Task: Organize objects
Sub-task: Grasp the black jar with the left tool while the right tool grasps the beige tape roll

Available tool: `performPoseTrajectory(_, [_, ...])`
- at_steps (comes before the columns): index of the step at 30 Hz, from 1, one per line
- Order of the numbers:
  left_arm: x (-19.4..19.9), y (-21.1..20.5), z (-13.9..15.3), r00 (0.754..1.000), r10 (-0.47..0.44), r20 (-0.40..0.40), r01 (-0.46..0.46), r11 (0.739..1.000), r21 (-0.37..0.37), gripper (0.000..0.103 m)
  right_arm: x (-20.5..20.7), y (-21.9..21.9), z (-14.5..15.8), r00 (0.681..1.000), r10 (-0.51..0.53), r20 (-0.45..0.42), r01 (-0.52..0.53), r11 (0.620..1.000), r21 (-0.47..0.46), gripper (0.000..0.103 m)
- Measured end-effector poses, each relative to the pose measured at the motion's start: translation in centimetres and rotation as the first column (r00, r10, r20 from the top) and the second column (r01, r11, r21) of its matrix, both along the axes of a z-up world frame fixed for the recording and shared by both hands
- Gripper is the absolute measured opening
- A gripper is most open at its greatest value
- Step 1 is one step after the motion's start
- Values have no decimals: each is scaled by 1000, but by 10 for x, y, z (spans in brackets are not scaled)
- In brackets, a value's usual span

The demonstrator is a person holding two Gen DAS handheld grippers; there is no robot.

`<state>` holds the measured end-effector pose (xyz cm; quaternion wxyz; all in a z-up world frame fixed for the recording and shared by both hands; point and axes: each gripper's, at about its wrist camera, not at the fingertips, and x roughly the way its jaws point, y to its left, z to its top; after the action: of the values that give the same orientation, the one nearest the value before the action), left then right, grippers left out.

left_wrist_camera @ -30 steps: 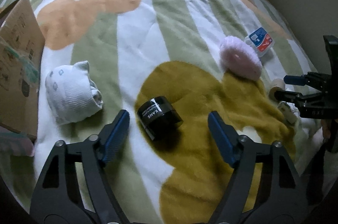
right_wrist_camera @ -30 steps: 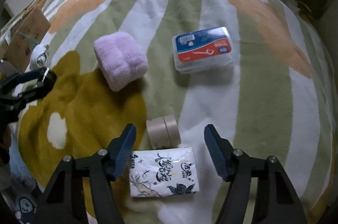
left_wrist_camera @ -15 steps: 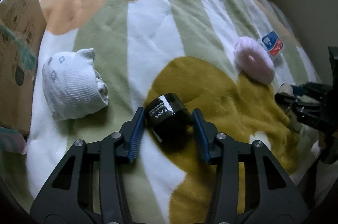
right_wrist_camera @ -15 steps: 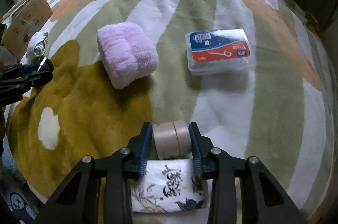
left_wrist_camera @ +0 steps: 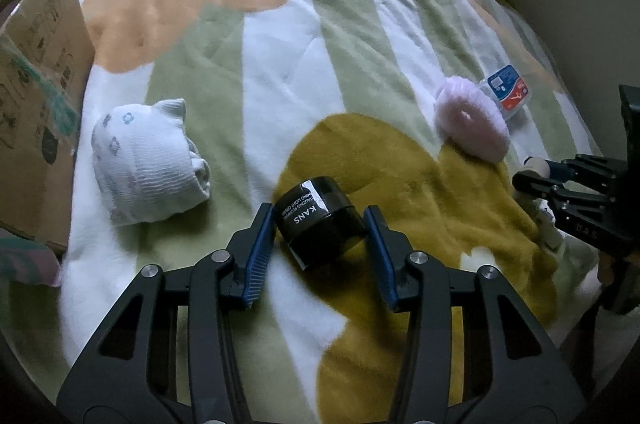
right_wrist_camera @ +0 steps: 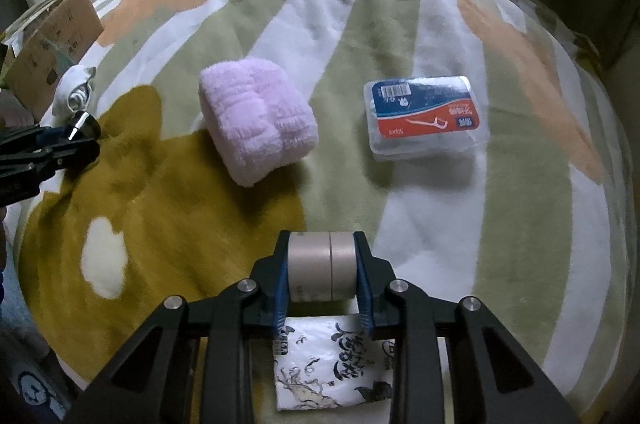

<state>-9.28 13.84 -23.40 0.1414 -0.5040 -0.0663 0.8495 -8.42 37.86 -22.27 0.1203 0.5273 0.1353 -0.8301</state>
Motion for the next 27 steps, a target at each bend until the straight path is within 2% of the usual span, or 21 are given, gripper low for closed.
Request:
performPoseTrajectory(6, [4,-5,20,999,-2,-34,2,1000,9,42,-1,-12,8,1000,3,-15,-3,1000,-7,26])
performPoseTrajectory(13, [12,-18,48,997,11,-80,-9,1000,28,42,2,-28,30,999,11,-39,-12,1000,-21,26])
performPoseTrajectory(27, [26,-71,98,985,59,-164,-49,996,68,42,10,-75,78,995,52,-89,-56,998,-34,26])
